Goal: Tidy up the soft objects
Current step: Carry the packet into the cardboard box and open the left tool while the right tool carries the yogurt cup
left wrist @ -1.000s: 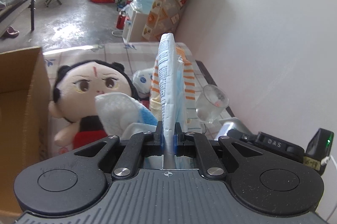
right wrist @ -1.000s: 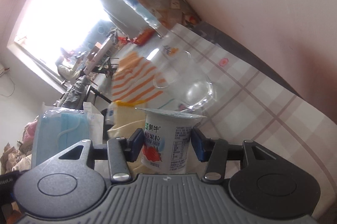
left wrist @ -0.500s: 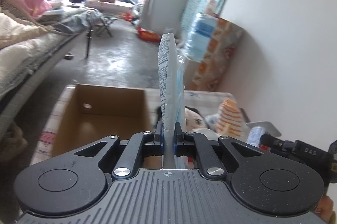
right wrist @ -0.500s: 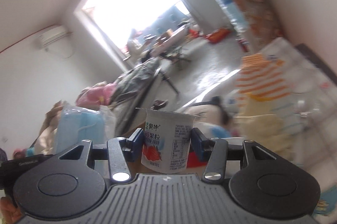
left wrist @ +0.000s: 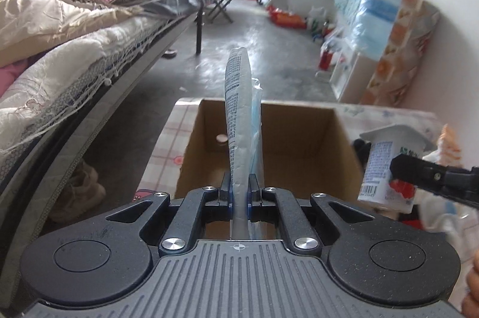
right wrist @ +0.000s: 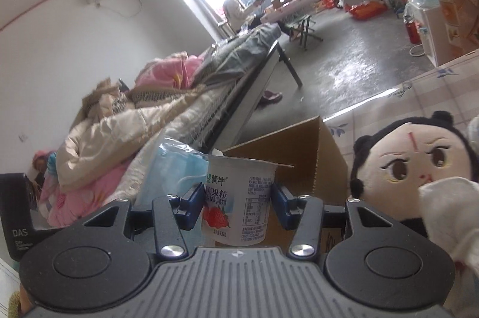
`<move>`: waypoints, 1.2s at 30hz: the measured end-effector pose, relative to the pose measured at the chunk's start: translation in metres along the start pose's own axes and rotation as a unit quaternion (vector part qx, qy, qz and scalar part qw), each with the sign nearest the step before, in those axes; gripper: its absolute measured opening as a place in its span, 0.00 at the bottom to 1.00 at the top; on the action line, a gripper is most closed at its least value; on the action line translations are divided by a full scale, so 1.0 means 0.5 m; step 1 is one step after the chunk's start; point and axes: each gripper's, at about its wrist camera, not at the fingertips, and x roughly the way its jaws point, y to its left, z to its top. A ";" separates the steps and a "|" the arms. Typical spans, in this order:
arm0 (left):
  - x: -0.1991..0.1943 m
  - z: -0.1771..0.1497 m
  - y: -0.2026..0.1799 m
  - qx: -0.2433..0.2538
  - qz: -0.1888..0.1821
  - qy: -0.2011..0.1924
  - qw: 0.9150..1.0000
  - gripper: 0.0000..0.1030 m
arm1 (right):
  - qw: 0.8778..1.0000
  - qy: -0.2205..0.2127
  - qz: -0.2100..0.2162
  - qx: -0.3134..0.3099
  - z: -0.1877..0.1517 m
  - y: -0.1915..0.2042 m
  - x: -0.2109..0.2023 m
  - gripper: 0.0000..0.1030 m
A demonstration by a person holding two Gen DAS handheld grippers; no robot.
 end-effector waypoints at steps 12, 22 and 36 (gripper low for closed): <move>0.117 -0.015 0.009 0.046 0.077 0.063 0.994 0.07 | 0.998 0.023 -0.021 -0.047 -0.007 0.009 0.087 0.51; 0.124 -0.025 0.039 0.018 0.076 0.065 0.995 0.13 | 0.997 0.028 -0.024 -0.065 0.000 0.009 0.096 0.51; 0.021 -0.016 0.053 0.032 0.100 -0.036 0.994 0.19 | 0.996 0.042 -0.028 -0.079 0.006 0.045 0.104 0.51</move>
